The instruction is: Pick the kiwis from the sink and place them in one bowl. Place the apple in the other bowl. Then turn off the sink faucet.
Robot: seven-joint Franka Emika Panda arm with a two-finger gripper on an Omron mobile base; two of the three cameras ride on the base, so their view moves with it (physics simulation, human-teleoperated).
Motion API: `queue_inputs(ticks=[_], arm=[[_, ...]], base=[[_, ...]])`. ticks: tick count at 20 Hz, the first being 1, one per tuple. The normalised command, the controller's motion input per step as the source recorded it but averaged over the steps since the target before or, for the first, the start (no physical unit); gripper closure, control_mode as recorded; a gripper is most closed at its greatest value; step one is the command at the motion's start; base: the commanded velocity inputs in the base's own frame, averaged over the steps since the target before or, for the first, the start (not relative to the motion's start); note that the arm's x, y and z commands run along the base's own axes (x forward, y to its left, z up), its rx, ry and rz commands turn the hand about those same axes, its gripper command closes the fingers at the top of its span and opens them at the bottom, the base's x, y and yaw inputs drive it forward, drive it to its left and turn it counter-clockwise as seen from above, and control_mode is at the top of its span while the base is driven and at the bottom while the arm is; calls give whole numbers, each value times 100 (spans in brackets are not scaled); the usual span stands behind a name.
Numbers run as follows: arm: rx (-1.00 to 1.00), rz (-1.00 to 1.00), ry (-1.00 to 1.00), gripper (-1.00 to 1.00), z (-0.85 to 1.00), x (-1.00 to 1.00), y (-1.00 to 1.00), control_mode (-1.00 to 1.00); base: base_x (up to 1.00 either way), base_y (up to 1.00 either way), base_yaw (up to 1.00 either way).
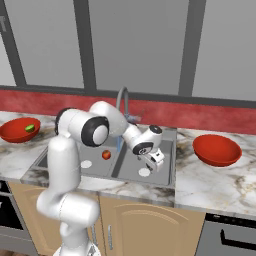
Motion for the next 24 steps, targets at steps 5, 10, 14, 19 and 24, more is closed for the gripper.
queue_inputs(ticks=[5, 10, 14, 19, 24], arm=[[-2, 0, 7, -100, -29, 34, 0, -100], [0, 0, 3, -100, -19, 30, 0, -100], [-1, 0, 3, -100, -24, 20, -1, -100], [0, 0, 1, -100, -28, 5, -13, -100], [0, 0, 0, -100, -15, 10, -5, -100]], base=[[0, 0, 0], [0, 0, 0], [0, 0, 0], [0, 0, 0], [0, 0, 0]])
